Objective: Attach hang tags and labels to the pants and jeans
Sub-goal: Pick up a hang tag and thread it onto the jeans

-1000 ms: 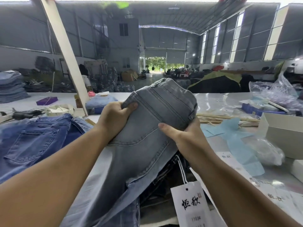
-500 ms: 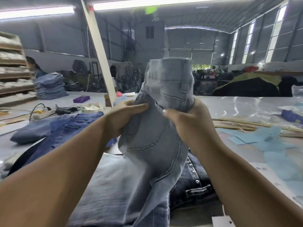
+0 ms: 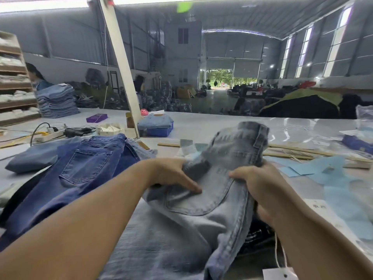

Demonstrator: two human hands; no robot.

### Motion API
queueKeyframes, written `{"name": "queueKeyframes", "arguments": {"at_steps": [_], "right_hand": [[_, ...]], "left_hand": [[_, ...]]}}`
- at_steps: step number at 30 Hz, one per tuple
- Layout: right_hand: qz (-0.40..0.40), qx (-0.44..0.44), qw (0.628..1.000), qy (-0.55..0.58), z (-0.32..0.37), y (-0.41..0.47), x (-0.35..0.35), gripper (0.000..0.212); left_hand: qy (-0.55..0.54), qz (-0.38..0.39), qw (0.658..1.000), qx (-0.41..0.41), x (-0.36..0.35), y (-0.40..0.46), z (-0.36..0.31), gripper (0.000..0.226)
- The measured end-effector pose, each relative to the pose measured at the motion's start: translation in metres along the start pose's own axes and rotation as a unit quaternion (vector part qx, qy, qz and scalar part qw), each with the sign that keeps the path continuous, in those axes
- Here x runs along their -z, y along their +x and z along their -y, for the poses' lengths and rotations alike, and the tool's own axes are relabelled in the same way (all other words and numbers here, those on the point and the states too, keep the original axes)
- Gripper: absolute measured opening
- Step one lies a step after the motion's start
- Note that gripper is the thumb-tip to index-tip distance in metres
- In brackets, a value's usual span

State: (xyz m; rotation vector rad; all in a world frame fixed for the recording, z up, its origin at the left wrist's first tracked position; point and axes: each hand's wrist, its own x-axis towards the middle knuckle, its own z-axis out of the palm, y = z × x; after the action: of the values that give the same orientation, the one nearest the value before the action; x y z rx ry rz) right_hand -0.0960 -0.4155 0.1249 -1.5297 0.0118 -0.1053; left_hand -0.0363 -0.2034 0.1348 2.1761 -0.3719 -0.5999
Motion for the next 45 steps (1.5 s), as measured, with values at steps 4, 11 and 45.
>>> {"name": "queueKeyframes", "arguments": {"at_steps": [4, 11, 45], "right_hand": [[-0.011, -0.055, 0.997, -0.059, -0.013, -0.003, 0.007, 0.036], [-0.026, -0.036, 0.998, -0.033, -0.019, -0.007, 0.000, 0.034], [0.207, -0.106, 0.968, -0.098, -0.002, -0.003, -0.079, 0.027]], "left_hand": [[0.080, 0.068, 0.992, 0.066, -0.012, 0.007, 0.001, 0.039], [0.162, 0.092, 0.970, 0.159, -0.006, -0.005, 0.001, 0.085], [0.019, -0.248, 0.968, 0.023, 0.075, -0.098, 0.015, 0.051]]}}
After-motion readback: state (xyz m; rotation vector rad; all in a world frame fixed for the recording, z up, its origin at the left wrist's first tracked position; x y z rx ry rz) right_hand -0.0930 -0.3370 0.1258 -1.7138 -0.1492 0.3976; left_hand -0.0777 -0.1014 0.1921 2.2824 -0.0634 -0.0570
